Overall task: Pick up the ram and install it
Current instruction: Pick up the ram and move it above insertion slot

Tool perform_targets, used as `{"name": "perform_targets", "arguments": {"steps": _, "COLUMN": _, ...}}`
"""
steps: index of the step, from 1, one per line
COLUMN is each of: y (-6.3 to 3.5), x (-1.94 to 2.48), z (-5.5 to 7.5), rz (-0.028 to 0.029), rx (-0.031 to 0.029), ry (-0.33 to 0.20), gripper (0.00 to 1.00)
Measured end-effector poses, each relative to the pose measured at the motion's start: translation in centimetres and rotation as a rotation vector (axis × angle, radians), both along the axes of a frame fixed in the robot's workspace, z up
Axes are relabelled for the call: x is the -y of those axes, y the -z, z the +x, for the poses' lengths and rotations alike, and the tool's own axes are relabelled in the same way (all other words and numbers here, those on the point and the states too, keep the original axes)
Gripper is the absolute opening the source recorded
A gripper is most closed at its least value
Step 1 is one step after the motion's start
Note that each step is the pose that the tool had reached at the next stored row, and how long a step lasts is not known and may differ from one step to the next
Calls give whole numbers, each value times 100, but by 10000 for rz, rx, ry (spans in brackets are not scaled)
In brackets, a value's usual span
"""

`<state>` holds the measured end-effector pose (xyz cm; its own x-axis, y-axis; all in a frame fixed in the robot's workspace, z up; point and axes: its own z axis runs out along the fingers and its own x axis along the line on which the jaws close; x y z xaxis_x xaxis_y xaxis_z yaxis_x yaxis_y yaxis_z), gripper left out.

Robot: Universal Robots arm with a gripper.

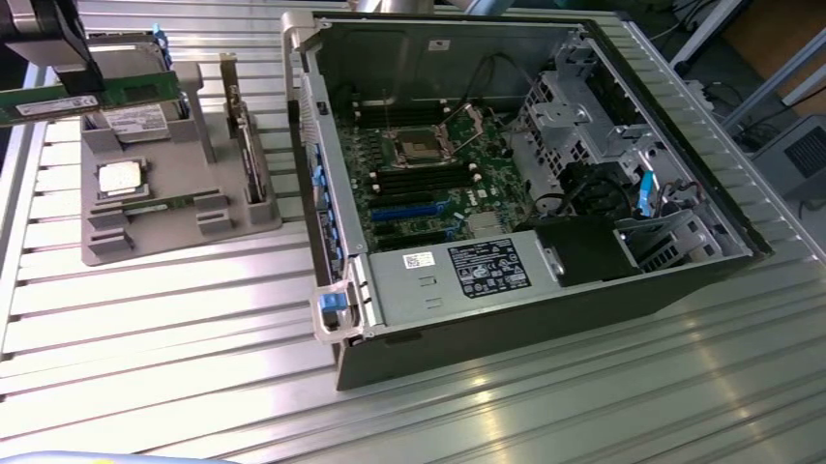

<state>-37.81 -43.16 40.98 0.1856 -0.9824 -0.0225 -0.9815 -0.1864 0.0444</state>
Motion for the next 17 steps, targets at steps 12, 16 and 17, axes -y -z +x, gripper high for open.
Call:
{"name": "perform_targets", "arguments": {"steps": 12, "y": -200, "x": 0, "z": 0, "rz": 1, "rx": 0, "ry": 0, "gripper": 13}}
{"name": "perform_targets", "arguments": {"steps": 16, "y": -285, "x": 0, "z": 0, "rz": 0, "rx": 1, "ry": 0, "gripper": 13}}
{"name": "perform_targets", "arguments": {"steps": 17, "y": -304, "x": 0, "z": 0, "rz": 0, "rx": 0, "ry": 0, "gripper": 13}}
